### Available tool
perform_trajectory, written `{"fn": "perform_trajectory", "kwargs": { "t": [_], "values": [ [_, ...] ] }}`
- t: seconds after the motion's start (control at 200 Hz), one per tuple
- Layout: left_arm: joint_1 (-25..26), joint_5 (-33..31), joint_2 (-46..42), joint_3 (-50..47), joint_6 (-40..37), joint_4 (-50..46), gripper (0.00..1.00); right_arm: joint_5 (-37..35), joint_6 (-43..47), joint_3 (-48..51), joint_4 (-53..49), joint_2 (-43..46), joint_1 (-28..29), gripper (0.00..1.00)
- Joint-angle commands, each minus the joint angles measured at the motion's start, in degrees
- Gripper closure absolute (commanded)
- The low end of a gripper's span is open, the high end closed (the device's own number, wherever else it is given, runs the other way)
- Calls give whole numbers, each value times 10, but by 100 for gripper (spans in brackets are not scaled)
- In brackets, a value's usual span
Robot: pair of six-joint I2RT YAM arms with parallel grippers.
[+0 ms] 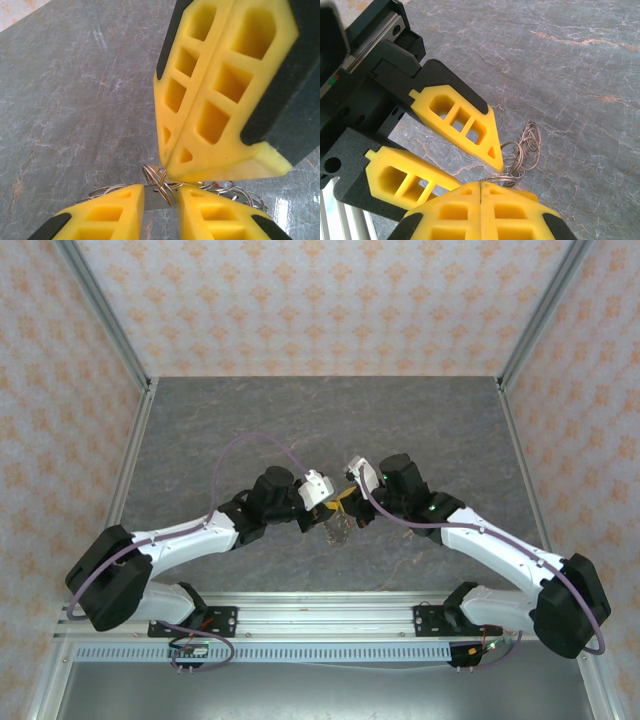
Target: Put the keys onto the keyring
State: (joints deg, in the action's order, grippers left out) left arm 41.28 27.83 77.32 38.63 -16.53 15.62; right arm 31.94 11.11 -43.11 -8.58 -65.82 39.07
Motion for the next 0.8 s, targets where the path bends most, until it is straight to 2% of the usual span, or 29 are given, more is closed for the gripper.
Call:
{"fn": "perform_trajectory", "kwargs": {
  "t": [0.0, 0.205, 0.275, 0.5, 0.796],
  "values": [
    [1, -10, 7, 22, -7, -3, 77, 19, -2, -14, -6, 13, 2, 100],
    [0, -18, 2, 18, -13, -8, 91, 12, 0, -13, -8, 16, 1, 100],
    [0, -18, -1, 17, -16, -12, 100, 5, 1, -13, -13, 18, 2, 100],
    [0, -18, -6, 12, -25, -22, 100, -59, -1, -11, -24, 25, 1, 100],
    [0, -15, -12, -11, -15, -6, 100, -90, -14, -18, -38, 17, 1, 100]
  ]
}}
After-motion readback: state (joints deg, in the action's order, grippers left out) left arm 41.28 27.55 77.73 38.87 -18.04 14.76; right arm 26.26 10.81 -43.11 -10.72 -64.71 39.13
